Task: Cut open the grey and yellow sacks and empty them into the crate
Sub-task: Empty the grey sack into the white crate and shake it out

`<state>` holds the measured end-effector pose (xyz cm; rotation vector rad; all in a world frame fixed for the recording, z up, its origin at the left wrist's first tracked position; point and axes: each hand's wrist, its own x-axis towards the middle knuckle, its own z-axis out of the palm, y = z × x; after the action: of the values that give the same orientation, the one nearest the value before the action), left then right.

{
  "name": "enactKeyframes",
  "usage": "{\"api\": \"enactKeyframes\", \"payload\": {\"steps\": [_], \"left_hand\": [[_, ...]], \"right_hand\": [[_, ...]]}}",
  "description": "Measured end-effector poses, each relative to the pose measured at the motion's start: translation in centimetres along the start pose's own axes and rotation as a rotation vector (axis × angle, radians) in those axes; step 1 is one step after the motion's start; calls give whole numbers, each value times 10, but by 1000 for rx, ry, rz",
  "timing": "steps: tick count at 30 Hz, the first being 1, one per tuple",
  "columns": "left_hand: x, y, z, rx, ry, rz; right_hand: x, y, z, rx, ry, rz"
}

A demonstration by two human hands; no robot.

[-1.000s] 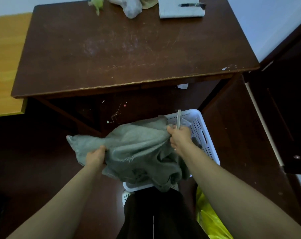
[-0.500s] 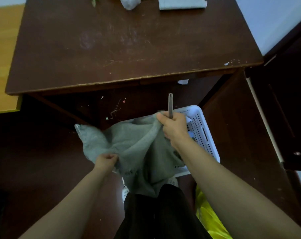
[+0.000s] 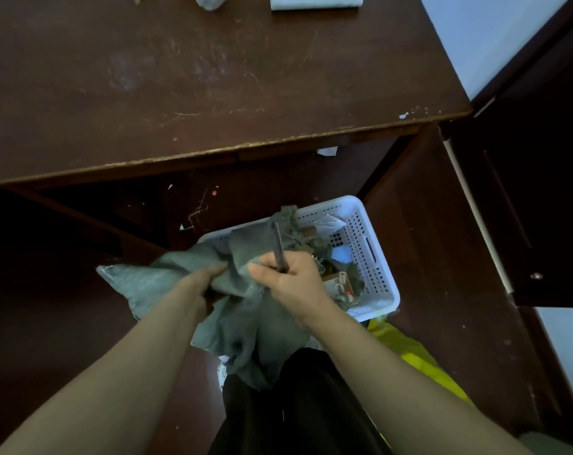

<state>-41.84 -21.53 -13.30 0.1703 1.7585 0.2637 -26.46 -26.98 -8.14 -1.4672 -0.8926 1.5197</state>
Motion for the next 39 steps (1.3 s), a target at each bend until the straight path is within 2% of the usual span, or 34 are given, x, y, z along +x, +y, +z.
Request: {"api": "enactKeyframes", "payload": {"steps": [3,7,12,15,17,20,22,25,29,33,37,39], "left_hand": [[3,16,6,-91,-8,37],[-22,54,9,-284,-148,211],[-55,57,6,-453,-335,329],[-58,44,11,-413,-314,325],[-61,43,16,-374,-318,352],[-58,34,14,-349,-301,405],[-59,17,15,-335,-261,376],[-63,-5,18,-272,-216,343],[-61,-27,17,-191,-217,367],[-65,-45,19,-173,-254,387],[-62,-59,13,-95,-250,390],[-58,-64,6,-75,-246,358]], "right_hand": [[-7,2,-21,60,-18,58],[0,17,-51,139,202,259],[10,36,-68,128,309,240],[13,57,-73,-22,337,379],[12,67,-72,-103,299,387],[6,87,-70,-119,246,453],[2,95,-73,-141,247,548],[11,85,-77,-338,312,505],[41,58,-67,-269,395,371],[64,52,-35,-97,316,543],[64,60,-22,-238,238,654],[61,57,-23,-128,263,695]]}}
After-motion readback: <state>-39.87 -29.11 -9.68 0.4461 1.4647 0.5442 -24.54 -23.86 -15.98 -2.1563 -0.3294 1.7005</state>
